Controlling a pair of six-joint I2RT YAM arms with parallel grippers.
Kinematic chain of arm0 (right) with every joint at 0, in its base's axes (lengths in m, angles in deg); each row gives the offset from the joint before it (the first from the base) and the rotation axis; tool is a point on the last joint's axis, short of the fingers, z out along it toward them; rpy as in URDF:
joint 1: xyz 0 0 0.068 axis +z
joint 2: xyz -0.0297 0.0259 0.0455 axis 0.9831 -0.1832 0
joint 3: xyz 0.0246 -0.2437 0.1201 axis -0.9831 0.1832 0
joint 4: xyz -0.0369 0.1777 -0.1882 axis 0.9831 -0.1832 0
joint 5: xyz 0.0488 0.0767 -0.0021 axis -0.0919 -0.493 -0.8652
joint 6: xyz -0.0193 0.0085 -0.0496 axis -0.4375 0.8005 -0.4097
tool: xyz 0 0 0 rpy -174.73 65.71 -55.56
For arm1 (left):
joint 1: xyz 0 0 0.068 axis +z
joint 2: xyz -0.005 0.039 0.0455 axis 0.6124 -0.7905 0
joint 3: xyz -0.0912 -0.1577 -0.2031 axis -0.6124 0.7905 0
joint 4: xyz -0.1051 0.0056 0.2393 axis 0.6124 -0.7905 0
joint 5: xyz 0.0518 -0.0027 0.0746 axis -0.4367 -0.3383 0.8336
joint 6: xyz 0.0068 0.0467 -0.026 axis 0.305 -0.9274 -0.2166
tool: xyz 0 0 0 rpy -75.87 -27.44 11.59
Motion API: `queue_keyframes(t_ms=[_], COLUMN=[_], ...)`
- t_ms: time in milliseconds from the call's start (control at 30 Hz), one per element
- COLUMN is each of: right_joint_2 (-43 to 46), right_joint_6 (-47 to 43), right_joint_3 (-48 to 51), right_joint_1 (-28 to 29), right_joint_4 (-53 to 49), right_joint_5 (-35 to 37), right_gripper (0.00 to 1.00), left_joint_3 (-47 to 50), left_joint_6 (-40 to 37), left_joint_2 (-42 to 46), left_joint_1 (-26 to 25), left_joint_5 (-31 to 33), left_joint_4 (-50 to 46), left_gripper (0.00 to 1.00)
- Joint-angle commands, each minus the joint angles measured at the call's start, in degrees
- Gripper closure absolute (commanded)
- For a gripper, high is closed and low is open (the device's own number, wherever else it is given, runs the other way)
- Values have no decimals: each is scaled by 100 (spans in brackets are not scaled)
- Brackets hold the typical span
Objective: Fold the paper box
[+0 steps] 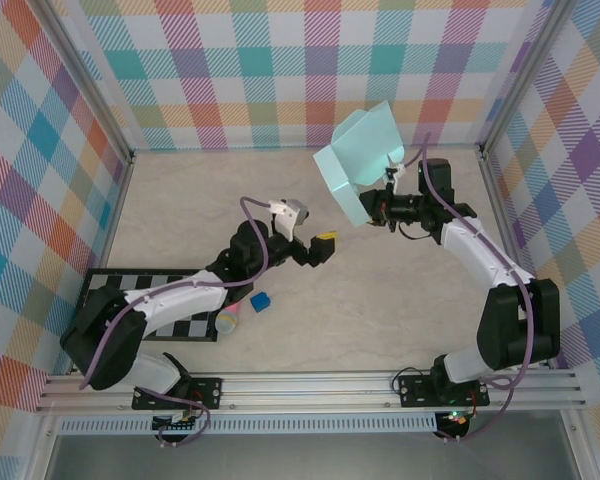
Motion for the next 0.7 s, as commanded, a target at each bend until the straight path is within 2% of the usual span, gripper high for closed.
queue_keyframes(t_ms=[0,200,300,433,667], right_joint_2=[57,9,-29,-120,-362], right_joint_6=[231,195,268,265,12], right_joint_3=[-176,-282,-345,-496,-710], right_joint_1=[101,223,235,264,281], right_joint_4=[-173,-349,-351,-470,-863], right_joint_5=[-483,-621,-674,-782,-1001], right_gripper=[93,93,93,93,93], left_joint_3=[-507,-703,-701,-657,-810], left_joint_6=[-25,-152,-49,84,-98], left_joint_2=[-251,-579,-695,-821,-1082], left_joint_1=[-46,-39,-40,-35,-2], left_joint_5=[-49,-461,-809,-952,-1358], left_joint_4=[793,1124,1306,1614,1557], left_gripper=[0,0,0,0,0])
